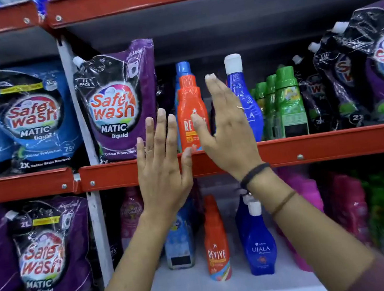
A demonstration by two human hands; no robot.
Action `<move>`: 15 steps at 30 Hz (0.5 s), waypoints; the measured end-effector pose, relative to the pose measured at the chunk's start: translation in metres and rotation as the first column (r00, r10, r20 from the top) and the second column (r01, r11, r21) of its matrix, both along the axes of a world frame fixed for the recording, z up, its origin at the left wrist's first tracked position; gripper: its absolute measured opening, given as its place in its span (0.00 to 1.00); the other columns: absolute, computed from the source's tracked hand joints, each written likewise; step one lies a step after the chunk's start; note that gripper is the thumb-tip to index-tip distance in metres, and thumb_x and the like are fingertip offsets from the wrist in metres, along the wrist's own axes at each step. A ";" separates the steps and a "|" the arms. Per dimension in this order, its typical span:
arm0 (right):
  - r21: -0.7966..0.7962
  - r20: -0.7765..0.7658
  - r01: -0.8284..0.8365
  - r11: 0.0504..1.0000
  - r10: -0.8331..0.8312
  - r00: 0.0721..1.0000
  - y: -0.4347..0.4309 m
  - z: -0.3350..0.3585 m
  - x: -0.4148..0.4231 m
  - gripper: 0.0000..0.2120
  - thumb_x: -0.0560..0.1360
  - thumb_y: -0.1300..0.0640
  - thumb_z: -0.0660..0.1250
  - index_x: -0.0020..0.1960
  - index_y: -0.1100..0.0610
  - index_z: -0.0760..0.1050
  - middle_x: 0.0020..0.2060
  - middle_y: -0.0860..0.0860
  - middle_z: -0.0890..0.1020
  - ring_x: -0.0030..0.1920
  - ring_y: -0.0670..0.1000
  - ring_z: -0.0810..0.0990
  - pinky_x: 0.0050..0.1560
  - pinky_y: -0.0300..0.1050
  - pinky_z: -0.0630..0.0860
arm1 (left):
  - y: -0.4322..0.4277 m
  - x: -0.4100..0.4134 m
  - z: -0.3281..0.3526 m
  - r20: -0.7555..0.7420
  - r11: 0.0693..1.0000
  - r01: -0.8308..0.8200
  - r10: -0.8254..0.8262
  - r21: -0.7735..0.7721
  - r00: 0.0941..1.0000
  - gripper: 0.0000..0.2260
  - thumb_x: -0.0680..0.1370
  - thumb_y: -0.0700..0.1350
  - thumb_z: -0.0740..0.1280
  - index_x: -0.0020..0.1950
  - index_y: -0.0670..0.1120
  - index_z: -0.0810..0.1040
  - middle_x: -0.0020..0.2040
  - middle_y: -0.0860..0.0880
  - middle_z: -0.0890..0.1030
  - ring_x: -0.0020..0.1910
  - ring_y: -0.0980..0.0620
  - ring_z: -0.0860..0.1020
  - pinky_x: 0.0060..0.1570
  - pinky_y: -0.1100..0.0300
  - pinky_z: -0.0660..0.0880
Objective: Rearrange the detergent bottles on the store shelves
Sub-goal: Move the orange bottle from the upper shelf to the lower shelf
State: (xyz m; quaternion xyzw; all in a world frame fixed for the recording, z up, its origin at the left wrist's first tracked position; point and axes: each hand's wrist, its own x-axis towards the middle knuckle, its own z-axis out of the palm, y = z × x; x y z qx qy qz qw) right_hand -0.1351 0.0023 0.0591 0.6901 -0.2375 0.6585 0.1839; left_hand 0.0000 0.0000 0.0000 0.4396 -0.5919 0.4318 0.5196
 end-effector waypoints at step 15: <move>0.258 0.071 0.327 0.909 -0.355 0.932 -0.016 0.016 0.044 0.29 0.67 0.45 0.71 0.58 0.62 0.66 0.54 0.58 0.76 0.53 0.60 0.77 0.44 0.51 0.73 | -0.036 0.031 -0.019 0.056 0.987 -0.150 0.147 0.063 0.988 0.26 0.82 0.54 0.49 0.79 0.46 0.53 0.80 0.49 0.54 0.79 0.51 0.48 0.77 0.51 0.43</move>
